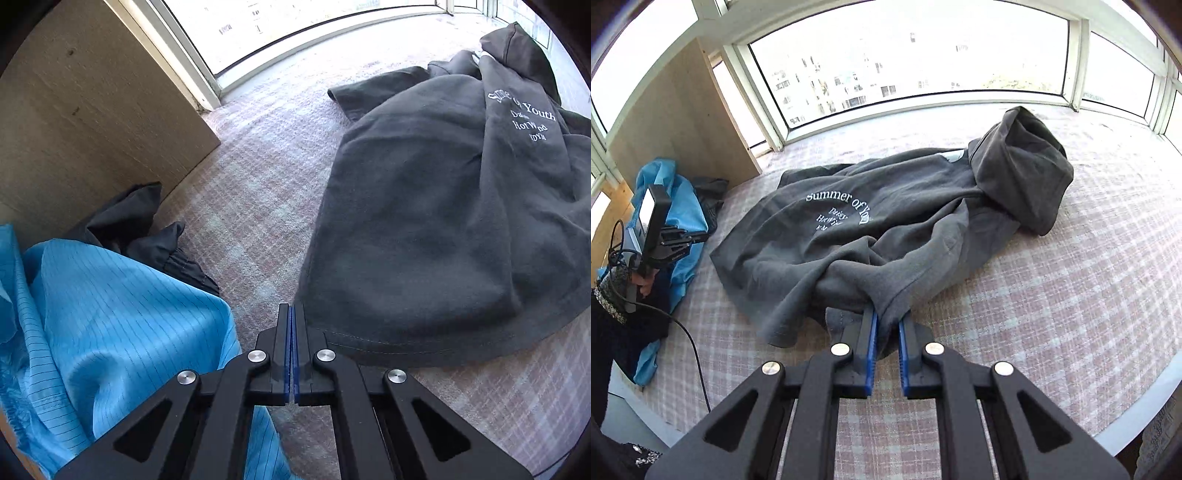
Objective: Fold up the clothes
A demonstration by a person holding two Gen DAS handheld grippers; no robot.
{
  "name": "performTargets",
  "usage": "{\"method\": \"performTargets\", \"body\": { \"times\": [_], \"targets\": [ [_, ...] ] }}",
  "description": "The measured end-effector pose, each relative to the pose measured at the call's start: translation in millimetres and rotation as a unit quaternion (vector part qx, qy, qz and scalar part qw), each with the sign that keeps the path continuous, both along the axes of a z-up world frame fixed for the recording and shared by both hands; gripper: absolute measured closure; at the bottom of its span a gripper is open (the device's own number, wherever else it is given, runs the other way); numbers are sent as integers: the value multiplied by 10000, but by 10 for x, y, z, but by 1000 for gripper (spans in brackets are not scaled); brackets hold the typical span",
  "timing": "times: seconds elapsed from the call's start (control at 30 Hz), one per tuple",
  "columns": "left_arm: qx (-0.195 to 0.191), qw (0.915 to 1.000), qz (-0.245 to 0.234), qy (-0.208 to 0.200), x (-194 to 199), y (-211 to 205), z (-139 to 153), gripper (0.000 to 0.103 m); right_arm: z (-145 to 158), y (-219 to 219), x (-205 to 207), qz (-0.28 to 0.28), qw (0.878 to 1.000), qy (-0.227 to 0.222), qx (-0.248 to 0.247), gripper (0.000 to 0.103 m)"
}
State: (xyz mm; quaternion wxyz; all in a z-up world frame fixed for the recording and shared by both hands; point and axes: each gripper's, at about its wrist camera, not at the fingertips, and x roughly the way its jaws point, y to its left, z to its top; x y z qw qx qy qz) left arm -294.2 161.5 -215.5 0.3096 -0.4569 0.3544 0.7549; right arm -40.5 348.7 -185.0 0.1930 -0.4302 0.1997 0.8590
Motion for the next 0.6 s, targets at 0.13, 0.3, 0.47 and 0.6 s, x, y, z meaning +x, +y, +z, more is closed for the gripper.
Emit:
{"method": "performTargets", "body": {
  "times": [0.13, 0.3, 0.47, 0.6],
  "targets": [
    [529, 9981, 151, -266, 19, -143, 311, 103, 212, 146, 233, -183, 9996, 4, 225, 94],
    [655, 9953, 62, -716, 187, -24, 237, 72, 14, 195, 404, -280, 9991, -299, 127, 94],
    [537, 9920, -220, -1121, 516, 245, -1, 50, -243, 139, 460, -306, 9983, -502, 36, 94],
    [221, 9932, -348, -1089, 657, 401, -160, 50, -310, 144, 478, -317, 9982, -515, -18, 93]
  ]
}}
